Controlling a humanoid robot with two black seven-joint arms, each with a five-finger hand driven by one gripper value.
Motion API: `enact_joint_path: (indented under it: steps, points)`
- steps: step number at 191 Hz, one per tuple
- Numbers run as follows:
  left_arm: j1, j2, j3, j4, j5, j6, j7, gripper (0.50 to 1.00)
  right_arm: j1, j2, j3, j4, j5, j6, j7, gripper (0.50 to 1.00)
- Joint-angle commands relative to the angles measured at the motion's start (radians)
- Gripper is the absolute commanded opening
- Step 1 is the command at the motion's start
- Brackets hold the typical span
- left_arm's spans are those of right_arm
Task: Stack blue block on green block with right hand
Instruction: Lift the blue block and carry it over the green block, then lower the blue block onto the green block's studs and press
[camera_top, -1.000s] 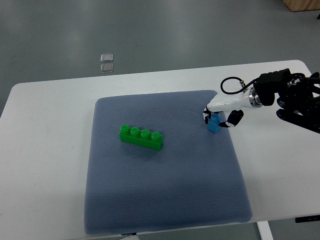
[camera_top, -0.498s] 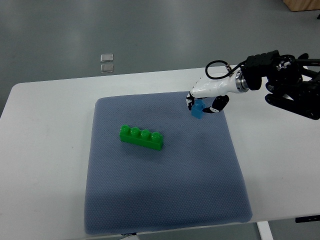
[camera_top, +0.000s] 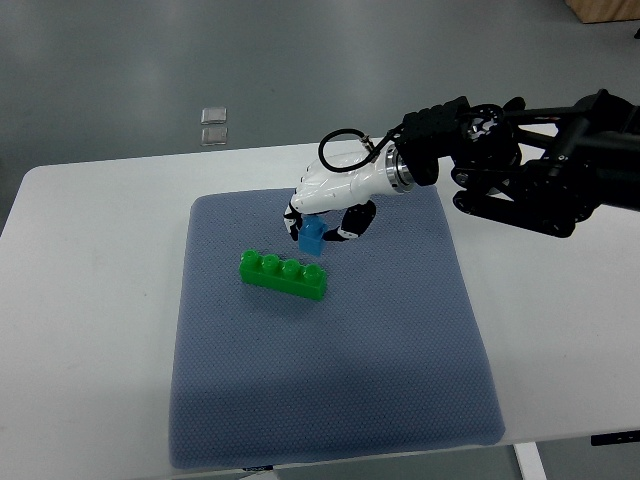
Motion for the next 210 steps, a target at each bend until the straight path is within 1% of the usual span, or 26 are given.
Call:
enact_joint_path:
  steps: [1,43,70,210]
  points:
    - [0.0,0.0,0.0,0.0,0.0,0.0,0.0,1.0,-0.003,0.03,0.0,-0.012,0.0,0.0,-0.001,0.59]
    - [0.0,0.0,0.0,0.0,0.0,0.0,0.0,1.0,-0.004,0.088,0.0,-0.031,-0.001,-0.001,-0.003,0.59]
    - [0.0,0.0,0.0,0.0,0.0,0.0,0.0,1.0,-0.023,0.132,0.002,-0.08,-0.006,-0.003,-0.001,0.59]
    - [0.0,0.0,0.0,0.0,0.0,0.0,0.0,1.0,-0.05,0.134,0.0,-0.113,-0.014,-0.026,0.0,0.59]
